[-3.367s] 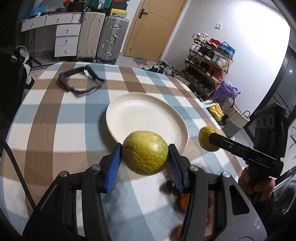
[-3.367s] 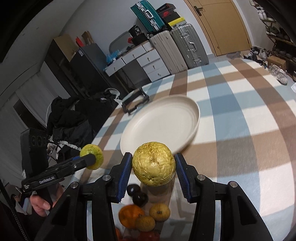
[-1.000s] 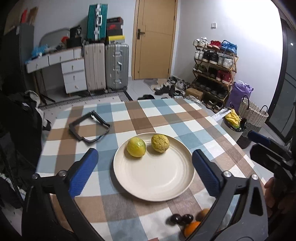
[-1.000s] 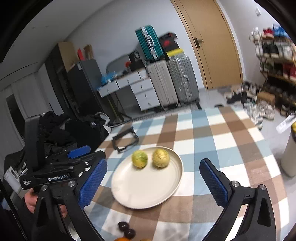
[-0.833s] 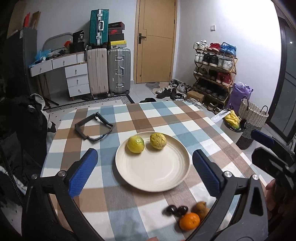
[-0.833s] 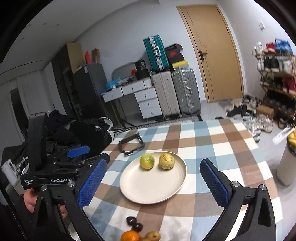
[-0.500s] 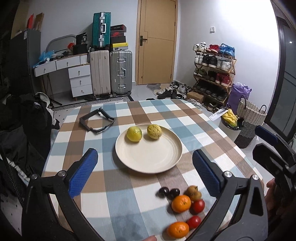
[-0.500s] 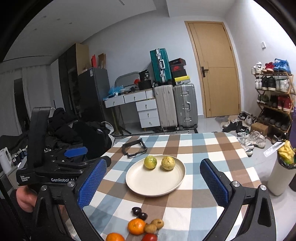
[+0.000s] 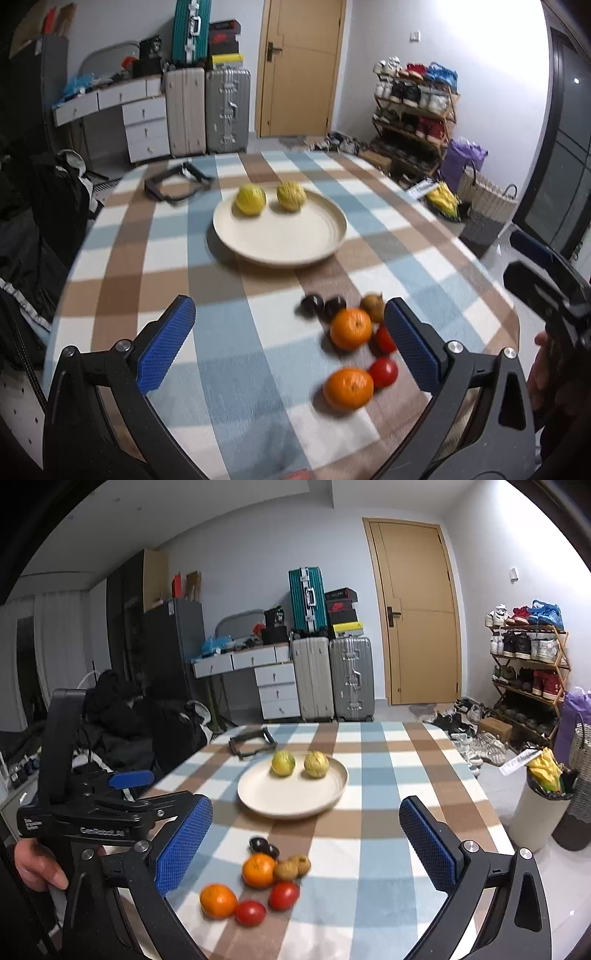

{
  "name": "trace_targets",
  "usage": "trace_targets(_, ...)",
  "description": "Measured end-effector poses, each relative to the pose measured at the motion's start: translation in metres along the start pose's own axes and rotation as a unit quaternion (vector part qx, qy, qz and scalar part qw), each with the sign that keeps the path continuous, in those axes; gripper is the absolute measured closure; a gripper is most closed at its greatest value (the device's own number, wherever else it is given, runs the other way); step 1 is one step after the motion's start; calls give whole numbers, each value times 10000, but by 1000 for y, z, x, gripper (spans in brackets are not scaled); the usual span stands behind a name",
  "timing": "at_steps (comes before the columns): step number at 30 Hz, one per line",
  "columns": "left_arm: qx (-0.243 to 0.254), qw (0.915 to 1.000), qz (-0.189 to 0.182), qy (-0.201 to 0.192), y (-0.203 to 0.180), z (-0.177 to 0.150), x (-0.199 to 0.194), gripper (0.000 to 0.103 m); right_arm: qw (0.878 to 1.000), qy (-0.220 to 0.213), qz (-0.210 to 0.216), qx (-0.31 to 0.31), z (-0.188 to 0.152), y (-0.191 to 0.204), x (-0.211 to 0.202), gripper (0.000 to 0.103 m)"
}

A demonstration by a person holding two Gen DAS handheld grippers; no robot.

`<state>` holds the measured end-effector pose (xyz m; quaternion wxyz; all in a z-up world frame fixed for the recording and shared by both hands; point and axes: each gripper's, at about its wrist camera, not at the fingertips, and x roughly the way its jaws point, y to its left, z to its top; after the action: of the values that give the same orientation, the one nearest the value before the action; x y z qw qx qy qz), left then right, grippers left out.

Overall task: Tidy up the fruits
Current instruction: 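Withdraw both grippers from the plate back toward the fruits, then grasp the orange with the left gripper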

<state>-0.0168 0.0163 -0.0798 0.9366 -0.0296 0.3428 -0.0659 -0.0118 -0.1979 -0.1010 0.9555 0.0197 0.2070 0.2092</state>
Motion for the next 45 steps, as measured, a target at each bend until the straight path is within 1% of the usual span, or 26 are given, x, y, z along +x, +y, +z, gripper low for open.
trace_targets(5, -52, 9987, -356, 373, 2, -14, 21, 1, 9997, 198, -71, 95, -18, -4, 1, 0)
trace_targets(11, 138, 9966, -455, 678, -9, -31, 38, 1, 9991, 398, -61, 121, -32, -6, 3, 0)
trace_targets(22, 223, 9928, -715, 938, -12, -44, 51, 1, 9984, 532, 11, 203, -39, -7, 6, 0)
trace_targets(24, 238, 9920, -779, 963, -12, -47, 53, 3, 9983, 546, 21, 208, -40, -8, 6, 0)
trace_targets(25, 233, 9917, -806, 976, -12, -48, 53, 5, 9982, 553, 28, 214, -40, -7, 6, 0)
trace_targets(27, 222, 9904, -902, 1022, -13, -49, 55, 15, 9982, 559, 38, 230, -41, -7, 6, 0)
trace_targets(28, 225, 9899, -933, 1040, -13, -50, 56, 18, 9981, 567, 41, 236, -42, -7, 6, 0)
trace_targets(30, 263, 9891, -976, 1071, -15, -52, 57, 29, 9980, 577, 47, 249, -43, -7, 6, 0)
trace_targets(34, 343, 9875, -1083, 1088, -19, -54, 58, 43, 9977, 612, 56, 283, -46, -7, 7, 0)
trace_targets(36, 399, 9864, -1143, 1115, -22, -54, 59, 56, 9976, 627, 52, 296, -47, -8, 7, 0)
trace_targets(38, 443, 9858, -1183, 1102, -23, -54, 59, 64, 9975, 631, 62, 316, -48, -8, 7, 0)
trace_targets(39, 459, 9856, -1208, 1088, -24, -54, 58, 66, 9974, 636, 65, 325, -49, -9, 7, 0)
trace_targets(42, 569, 9858, -1184, 1050, -27, -55, 57, 66, 9970, 684, 66, 357, -50, -9, 9, 0)
trace_targets(45, 546, 9855, -1229, 1030, -24, -55, 57, 66, 9968, 713, 73, 357, -50, -8, 10, 0)
